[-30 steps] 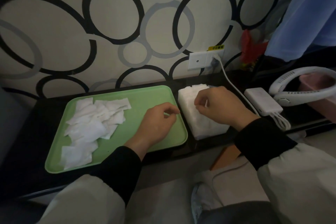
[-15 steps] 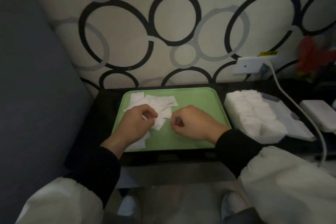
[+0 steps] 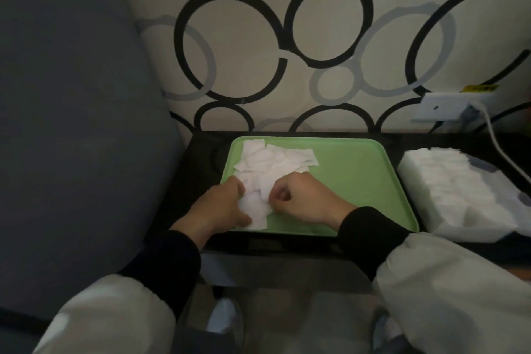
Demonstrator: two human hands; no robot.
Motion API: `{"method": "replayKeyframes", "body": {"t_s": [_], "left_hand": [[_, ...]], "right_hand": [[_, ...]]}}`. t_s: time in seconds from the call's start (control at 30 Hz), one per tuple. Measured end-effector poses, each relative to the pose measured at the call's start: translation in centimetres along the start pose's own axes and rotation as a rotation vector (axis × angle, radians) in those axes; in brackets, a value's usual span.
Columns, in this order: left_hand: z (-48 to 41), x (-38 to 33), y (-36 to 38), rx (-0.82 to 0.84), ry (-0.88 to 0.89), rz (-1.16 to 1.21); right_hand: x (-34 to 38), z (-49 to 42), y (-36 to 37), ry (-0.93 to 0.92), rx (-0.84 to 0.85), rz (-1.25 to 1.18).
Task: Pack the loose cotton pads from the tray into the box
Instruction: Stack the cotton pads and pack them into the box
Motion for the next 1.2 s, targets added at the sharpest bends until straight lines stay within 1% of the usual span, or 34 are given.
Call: {"method": "replayKeyframes", "body": {"t_s": [0.03,0.1,0.17,0.27,0.3,0.37,0.47,0.53,0.67,0.73,0.8,0.87,0.97,1.1,1.2], "left_hand": [[0.0,0.2,0.0,-0.002,-0.009,0.002],[-0.2,0.4,-0.2,-0.01,-0.003,0.077],[-0.3,0.6,-0.4,-0.007,0.022,0.163],[-0.1,0.6,-1.4,-0.032,0.071,0.209],[0.0,0.4,-1.9,-0.057,0.088,0.236],[0.3,0.2,-2.7,-0.09,0.114,0.362],[0.5,-0.2,-2.8,-0.083,0.131,0.571],[0.7,-0.9,-2.7,-0.078,0.158,0.639],[1.0,-2.5,-2.5,-0.079,0.2,0.686],[0.7,-2.2,-2.2,-0.066,0.164,0.69],[0.1,-1.2,-1.9,-0.113,0.093,0.633],[-0.3,0.1,-1.8,-0.189,0.001,0.457],[-0.3,0.2,-0.9,-0.14,-0.074,0.204],[-0.5,0.0,0.0,-0.078,-0.104,0.142],[-0.6,0.1,0.1,-0.082,-0.108,0.144]], "right_hand": [[0.1,-0.2,0.3,0.002,0.006,0.008],[0.1,-0.5,0.4,0.014,-0.011,0.018],[-0.2,-0.7,0.3,0.033,-0.03,0.019],[-0.7,-1.0,0.1,0.056,-0.041,-0.009],[-0.7,-1.0,0.0,0.065,-0.048,-0.057],[-0.3,-1.0,-0.2,0.06,-0.043,-0.206],[1.0,-0.7,-0.2,0.053,0.028,-0.508],[1.3,-0.5,0.0,0.083,0.039,-0.678],[0.6,-0.7,-0.2,0.101,-0.065,-0.714],[0.2,-0.6,-0.7,0.111,-0.083,-0.742],[-0.4,-0.4,-1.4,0.162,-0.114,-0.797],[-1.4,-0.1,-1.9,0.236,-0.155,-0.853],[-2.6,0.4,-2.6,0.295,-0.209,-0.874],[-3.3,0.9,-3.0,0.321,-0.227,-0.879],[-3.4,1.0,-3.1,0.333,-0.225,-0.884]]}}
Point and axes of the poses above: each hand's wrist, its own z-axis away from the middle knuckle, its own y-axis out of the palm, x = y × z, the point moved 7 cm from there along -z, towards the middle knuckle, and after that the axes turned 2 degrees about -z, right-handed, at the moved point
